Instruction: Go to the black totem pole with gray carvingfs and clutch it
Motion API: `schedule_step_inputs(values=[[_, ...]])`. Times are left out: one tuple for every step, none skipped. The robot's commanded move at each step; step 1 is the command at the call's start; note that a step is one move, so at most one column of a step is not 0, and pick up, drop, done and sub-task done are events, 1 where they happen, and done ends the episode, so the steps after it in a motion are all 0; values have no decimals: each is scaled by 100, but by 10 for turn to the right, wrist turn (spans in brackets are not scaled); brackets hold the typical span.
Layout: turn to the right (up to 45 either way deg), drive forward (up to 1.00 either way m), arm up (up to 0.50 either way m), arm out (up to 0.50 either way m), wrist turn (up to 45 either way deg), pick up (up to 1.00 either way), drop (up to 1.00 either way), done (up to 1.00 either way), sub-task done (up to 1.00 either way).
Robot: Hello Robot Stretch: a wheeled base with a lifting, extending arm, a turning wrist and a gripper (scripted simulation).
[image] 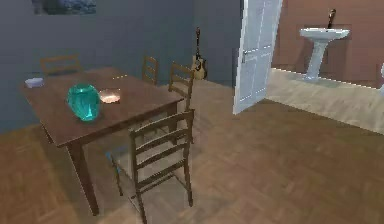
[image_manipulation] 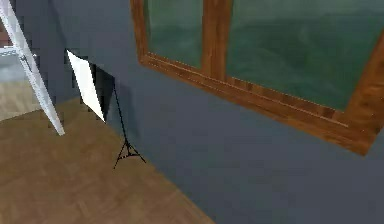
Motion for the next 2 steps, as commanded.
schedule_step_inputs(values=[[240, 0, 0, 0, 0, 0, 0, 0, 0], [0, 100, 0, 0, 0, 0, 0, 0, 0]])
